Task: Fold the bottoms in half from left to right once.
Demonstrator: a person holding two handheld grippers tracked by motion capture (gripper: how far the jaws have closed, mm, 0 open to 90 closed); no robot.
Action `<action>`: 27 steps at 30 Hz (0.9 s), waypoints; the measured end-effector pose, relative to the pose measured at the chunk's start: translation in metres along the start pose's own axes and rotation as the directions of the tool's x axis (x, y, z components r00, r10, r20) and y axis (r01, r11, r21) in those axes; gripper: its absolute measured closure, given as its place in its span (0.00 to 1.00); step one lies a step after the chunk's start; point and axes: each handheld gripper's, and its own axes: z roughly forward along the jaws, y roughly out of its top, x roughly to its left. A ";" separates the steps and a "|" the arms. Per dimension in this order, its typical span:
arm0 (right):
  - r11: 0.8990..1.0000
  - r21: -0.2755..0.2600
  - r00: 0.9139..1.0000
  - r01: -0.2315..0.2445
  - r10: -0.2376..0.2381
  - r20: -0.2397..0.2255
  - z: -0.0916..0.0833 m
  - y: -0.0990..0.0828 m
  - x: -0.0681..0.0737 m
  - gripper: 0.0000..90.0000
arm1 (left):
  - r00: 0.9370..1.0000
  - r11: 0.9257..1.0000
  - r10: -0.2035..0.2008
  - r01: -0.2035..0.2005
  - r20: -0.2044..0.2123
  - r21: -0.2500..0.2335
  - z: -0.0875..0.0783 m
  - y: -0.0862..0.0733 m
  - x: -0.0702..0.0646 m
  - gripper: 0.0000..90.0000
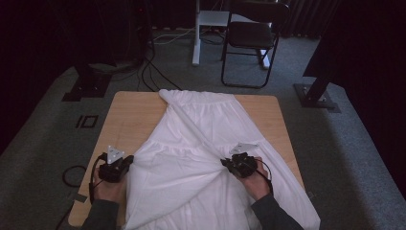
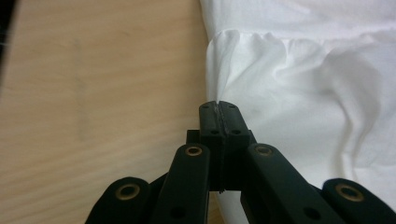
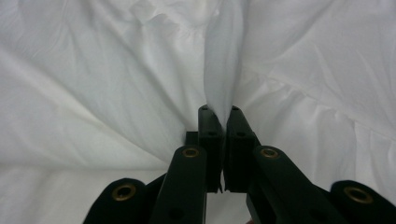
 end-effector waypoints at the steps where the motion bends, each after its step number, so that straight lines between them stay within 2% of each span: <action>1: 1.000 0.000 1.000 0.000 0.000 0.000 0.000 0.000 0.000 0.97 | 1.000 1.000 0.000 0.000 0.000 0.000 0.000 0.000 0.000 1.00; 3: 1.000 -0.002 0.999 0.028 -0.028 0.017 0.001 0.003 0.005 0.97 | 0.999 0.999 0.027 -0.026 0.034 -0.031 -0.009 0.016 -0.013 1.00; 4: 1.000 -0.004 1.000 0.023 -0.023 0.018 -0.001 0.003 0.004 0.97 | 0.997 0.998 0.042 -0.039 0.061 -0.046 -0.011 0.021 -0.020 1.00; 5: 1.000 -0.004 1.000 0.023 -0.023 0.018 -0.001 0.003 0.004 0.97 | 0.997 0.998 0.042 -0.039 0.061 -0.046 -0.011 0.021 -0.020 1.00; 6: 0.998 -0.057 0.999 0.017 -0.014 0.039 -0.015 0.005 -0.002 0.97 | 0.996 0.997 0.055 -0.051 0.075 -0.061 -0.014 0.025 -0.026 1.00; 7: 0.998 -0.057 0.999 0.017 -0.014 0.039 -0.015 0.005 -0.002 0.97 | 0.994 0.995 0.074 -0.068 0.082 -0.072 -0.016 0.029 -0.034 1.00; 8: 0.970 -0.244 0.998 -0.004 0.018 0.055 -0.054 0.012 -0.008 0.97 | 0.989 0.990 0.110 -0.101 0.094 -0.093 -0.017 0.036 -0.049 0.99; 9: 0.970 -0.244 0.998 -0.004 0.018 0.055 -0.054 0.012 -0.008 0.97 | 0.989 0.990 0.110 -0.101 0.094 -0.093 -0.017 0.036 -0.049 0.98; 10: 0.943 -0.333 0.991 -0.003 0.048 0.127 -0.084 0.018 -0.015 0.97 | 0.985 0.987 0.137 -0.127 0.106 -0.101 -0.013 0.042 -0.064 0.91; 11: 0.943 -0.333 0.991 -0.003 0.048 0.127 -0.084 0.018 -0.015 0.97 | 0.985 0.987 0.137 -0.127 0.106 -0.101 -0.013 0.042 -0.064 0.87; 12: 0.939 -0.345 0.982 -0.011 0.075 0.174 -0.096 0.019 -0.023 0.97 | 0.983 0.985 0.150 -0.140 0.103 -0.097 -0.010 0.044 -0.072 0.83; 13: 0.942 -0.333 0.973 -0.028 0.102 0.205 -0.102 0.018 -0.034 0.97 | 0.982 0.985 0.154 -0.145 0.108 -0.093 -0.005 0.044 -0.078 0.83; 14: 0.954 -0.289 0.952 -0.083 0.162 0.261 -0.102 0.006 -0.061 0.97 | 0.978 0.986 0.157 -0.147 0.135 -0.081 0.003 0.044 -0.087 0.74; 15: 0.954 -0.289 0.952 -0.083 0.162 0.261 -0.102 0.006 -0.061 0.97 | 0.978 0.986 0.157 -0.147 0.135 -0.081 0.003 0.044 -0.087 0.72; 16: 0.968 -0.204 0.936 -0.145 0.201 0.289 -0.088 -0.013 -0.086 0.97 | 0.973 0.988 0.155 -0.148 0.171 -0.053 0.018 0.040 -0.099 0.68; 17: 0.968 -0.204 0.936 -0.145 0.201 0.289 -0.088 -0.013 -0.086 0.97 | 0.973 0.988 0.155 -0.148 0.171 -0.053 0.018 0.040 -0.099 0.64; 18: 0.979 -0.112 0.917 -0.173 0.201 0.344 -0.068 -0.036 -0.103 0.97 | 0.965 0.986 0.162 -0.166 0.206 -0.001 0.033 0.035 -0.110 0.60; 19: 0.979 -0.112 0.917 -0.173 0.201 0.344 -0.068 -0.036 -0.103 0.97 | 0.965 0.986 0.162 -0.166 0.206 -0.001 0.033 0.035 -0.110 0.58; 20: 0.976 -0.036 0.909 -0.214 0.212 0.360 -0.049 -0.057 -0.116 0.97 | 0.959 0.982 0.172 -0.186 0.225 0.043 0.049 0.028 -0.122 0.56; 21: 0.976 -0.036 0.909 -0.214 0.212 0.360 -0.049 -0.057 -0.116 0.97 | 0.959 0.982 0.172 -0.186 0.225 0.043 0.049 0.028 -0.122 0.55; 22: 0.969 0.013 0.909 -0.247 0.227 0.349 -0.036 -0.072 -0.124 0.97 | 0.956 0.980 0.171 -0.190 0.237 0.056 0.057 0.024 -0.127 0.55; 23: 0.969 0.013 0.909 -0.247 0.227 0.349 -0.036 -0.072 -0.124 0.97 | 0.951 0.976 0.181 -0.205 0.249 0.072 0.064 0.021 -0.132 0.55; 24: 0.964 0.045 0.911 -0.264 0.234 0.340 -0.027 -0.081 -0.127 0.96 | 0.945 0.966 0.205 -0.237 0.255 0.101 0.076 0.016 -0.141 0.58; 25: 0.964 0.045 0.911 -0.264 0.234 0.340 -0.027 -0.081 -0.127 0.96 | 0.945 0.966 0.205 -0.237 0.255 0.101 0.076 0.016 -0.141 0.63; 26: 0.962 0.068 0.913 -0.265 0.227 0.339 -0.022 -0.084 -0.127 0.95 | 0.940 0.954 0.232 -0.270 0.251 0.129 0.085 0.012 -0.146 0.72; 27: 0.962 0.068 0.913 -0.265 0.227 0.339 -0.022 -0.084 -0.127 0.95 | 0.940 0.954 0.232 -0.270 0.251 0.129 0.085 0.012 -0.146 0.79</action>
